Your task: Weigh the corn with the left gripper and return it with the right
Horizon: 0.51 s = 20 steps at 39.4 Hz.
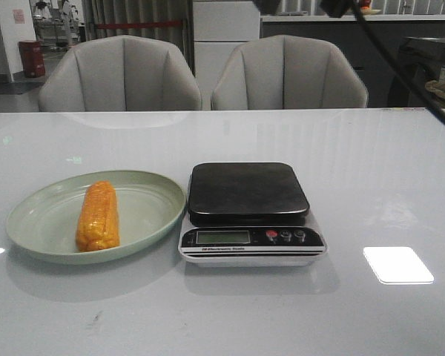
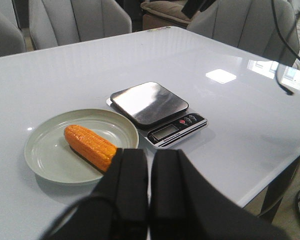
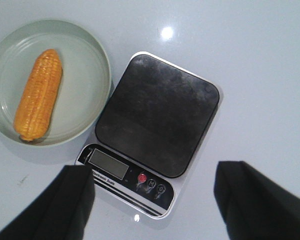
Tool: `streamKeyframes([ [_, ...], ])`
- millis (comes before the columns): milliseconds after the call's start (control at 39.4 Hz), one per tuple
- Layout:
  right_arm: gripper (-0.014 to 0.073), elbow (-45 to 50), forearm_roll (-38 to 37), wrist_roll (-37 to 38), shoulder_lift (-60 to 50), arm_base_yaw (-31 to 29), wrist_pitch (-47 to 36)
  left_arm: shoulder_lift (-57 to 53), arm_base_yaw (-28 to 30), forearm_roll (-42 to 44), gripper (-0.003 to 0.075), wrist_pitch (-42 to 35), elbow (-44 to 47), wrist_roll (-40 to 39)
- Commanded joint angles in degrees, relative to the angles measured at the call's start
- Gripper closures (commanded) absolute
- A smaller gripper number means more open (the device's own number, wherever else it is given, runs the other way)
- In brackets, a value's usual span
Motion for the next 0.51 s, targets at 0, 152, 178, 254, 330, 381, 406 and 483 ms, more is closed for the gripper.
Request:
streamKeyframes([
  [0,0.0004,7.0,-0.2,-1.3,-10.1,-0.3,-10.4,-1.2,-0.2,-0.3,0.0606,-4.4,-1.4,-0.1],
  [152,0.0004,21.6,-0.2,-1.3,-22.7,-0.3,-21.7,-1.2,-0.2,-0.3,0.0606,-4.4,-1.4,-0.1],
  [178,0.0004,23.5,-0.2,-1.3,-24.6,-0.3,-23.7,-1.2,-0.2,-0.3,0.0606,-4.4,-1.4,-0.1],
  [254,0.0004,30.1,-0.2,-1.3,-31.3,-0.3,-28.2,-1.2,-0.2,-0.3,0.0606,-4.4,-1.4,-0.1],
  [330,0.0004,36.0,-0.2,-1.3,-38.3,-0.3,-30.7,-1.2,-0.2,-0.3,0.0606,-4.4,-1.4,-0.1],
  [381,0.0004,39.6,-0.2,-1.3,-42.7,-0.3,-31.7,-1.2,-0.2,-0.3,0.0606,-4.4,-1.4,-0.1],
  [406,0.0004,41.7,-0.2,-1.3,-45.2,-0.3,-32.3,-1.2,-0.2,-0.3,0.0606,-4.4,-1.4,-0.1],
  [483,0.0004,47.1,-0.2,-1.3,-52.9,-0.3,-33.8,-1.2,-0.2,-0.3,0.0606,-4.4,-1.4,-0.1],
])
